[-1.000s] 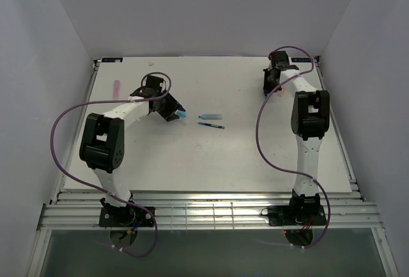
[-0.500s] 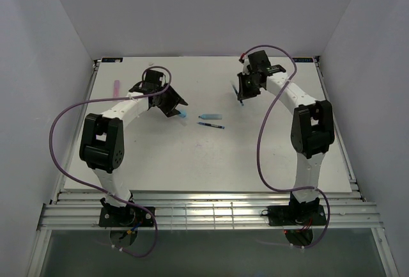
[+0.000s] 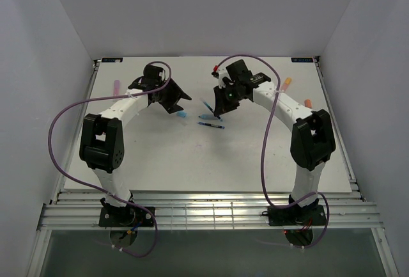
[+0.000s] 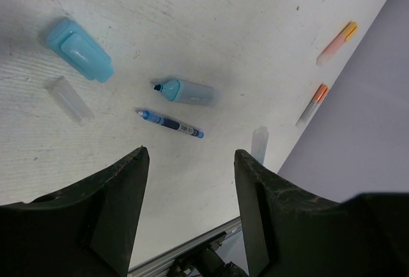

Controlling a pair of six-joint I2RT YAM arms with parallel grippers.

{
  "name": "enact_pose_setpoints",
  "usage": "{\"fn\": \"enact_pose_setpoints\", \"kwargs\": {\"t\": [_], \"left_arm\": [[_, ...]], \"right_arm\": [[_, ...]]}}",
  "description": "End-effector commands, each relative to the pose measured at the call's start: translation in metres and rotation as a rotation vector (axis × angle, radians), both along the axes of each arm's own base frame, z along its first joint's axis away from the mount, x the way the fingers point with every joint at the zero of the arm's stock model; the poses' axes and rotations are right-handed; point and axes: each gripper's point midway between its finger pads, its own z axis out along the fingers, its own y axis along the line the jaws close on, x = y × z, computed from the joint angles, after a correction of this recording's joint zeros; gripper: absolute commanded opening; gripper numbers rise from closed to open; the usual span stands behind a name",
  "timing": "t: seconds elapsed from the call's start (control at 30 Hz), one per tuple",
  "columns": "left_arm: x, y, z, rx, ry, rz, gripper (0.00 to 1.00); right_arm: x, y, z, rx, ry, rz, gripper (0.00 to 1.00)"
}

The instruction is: Open the pen caps

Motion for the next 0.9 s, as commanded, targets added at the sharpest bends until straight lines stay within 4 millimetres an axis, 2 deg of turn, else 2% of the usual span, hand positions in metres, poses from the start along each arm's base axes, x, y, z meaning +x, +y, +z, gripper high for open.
{"fn": "enact_pose_setpoints", "kwargs": {"t": [0.0, 0.23, 0.4, 0.57, 0.87], "left_arm": [[0.001, -0.005, 0.033, -0.036, -0.064, -0.018, 0.66], [-0.005, -0.009, 0.030, -0.043, -0.046, -0.013, 0.66], [-0.009, -0.020, 0.031, -0.058, -0.037, -0.022, 0.65], [-0.011, -0.030, 0.036, -0.065, -0.048, -0.038, 0.65], [-0.014, -0.030, 0.033, -0.061, -0.039, -0.034, 0.61]], "right_arm": [[-0.021, 0.015, 0.015, 0.064, 0.012, 0.078, 0.08], [-0.028, 0.026, 0.015, 0.095, 0.038, 0.110, 0.08], [-0.025, 0.032, 0.021, 0.117, 0.034, 0.122, 0.08], [-0.028, 0.040, 0.019, 0.122, 0.047, 0.136, 0.08], [-0.033, 0.050, 0.023, 0.131, 0.045, 0.152, 0.08]]}}
